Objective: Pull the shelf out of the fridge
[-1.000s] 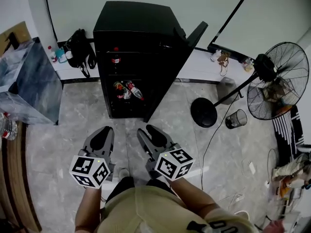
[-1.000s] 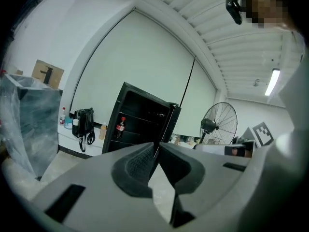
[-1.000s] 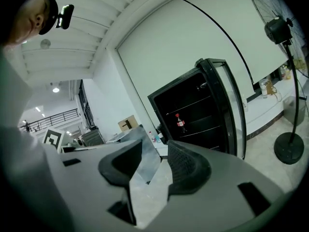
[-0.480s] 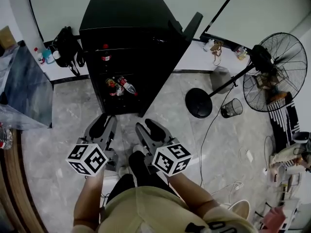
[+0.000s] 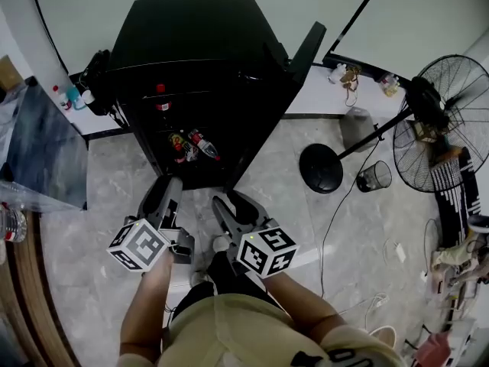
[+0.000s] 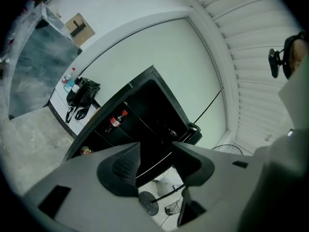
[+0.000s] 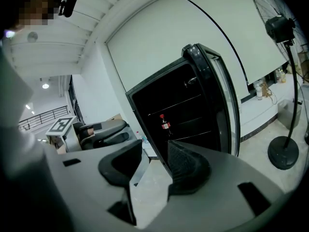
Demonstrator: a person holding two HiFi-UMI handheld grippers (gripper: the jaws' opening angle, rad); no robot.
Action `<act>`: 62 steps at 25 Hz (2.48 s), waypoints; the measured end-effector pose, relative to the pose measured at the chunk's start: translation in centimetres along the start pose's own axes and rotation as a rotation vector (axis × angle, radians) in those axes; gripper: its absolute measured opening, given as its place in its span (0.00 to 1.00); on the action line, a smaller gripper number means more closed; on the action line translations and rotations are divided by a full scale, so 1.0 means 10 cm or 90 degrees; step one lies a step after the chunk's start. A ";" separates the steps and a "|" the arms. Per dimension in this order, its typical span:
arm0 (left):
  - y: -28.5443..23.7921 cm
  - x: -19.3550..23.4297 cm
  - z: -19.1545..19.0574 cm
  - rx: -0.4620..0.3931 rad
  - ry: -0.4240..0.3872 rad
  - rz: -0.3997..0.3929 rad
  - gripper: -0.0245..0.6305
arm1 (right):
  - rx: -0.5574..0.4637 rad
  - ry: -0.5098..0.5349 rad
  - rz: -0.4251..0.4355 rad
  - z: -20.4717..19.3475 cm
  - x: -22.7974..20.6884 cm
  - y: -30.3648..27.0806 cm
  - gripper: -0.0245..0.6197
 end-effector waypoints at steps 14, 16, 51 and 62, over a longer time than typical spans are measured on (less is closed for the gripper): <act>-1.04 0.41 0.51 -0.064 0.014 0.057 0.33 | 0.014 -0.006 -0.010 0.28 -0.64 -0.57 0.28; -1.15 0.45 0.57 -0.070 0.015 0.060 0.33 | 0.017 -0.001 -0.012 0.29 -0.71 -0.65 0.28; -1.92 1.17 1.30 -0.391 0.198 0.088 0.29 | 0.106 -0.008 0.008 0.12 -1.29 -1.32 0.27; -1.94 1.22 1.47 -0.427 0.199 0.063 0.16 | 0.126 -0.012 0.015 0.03 -1.29 -1.33 0.27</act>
Point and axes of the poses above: the fingertips, and each gripper's own axes: y backward along the fingers, x to its left, z out of its top, the point moved 2 cm from there along y, backward along the fingers, and after that the axes turned 12 degrees about x, right-handed, at the moved point
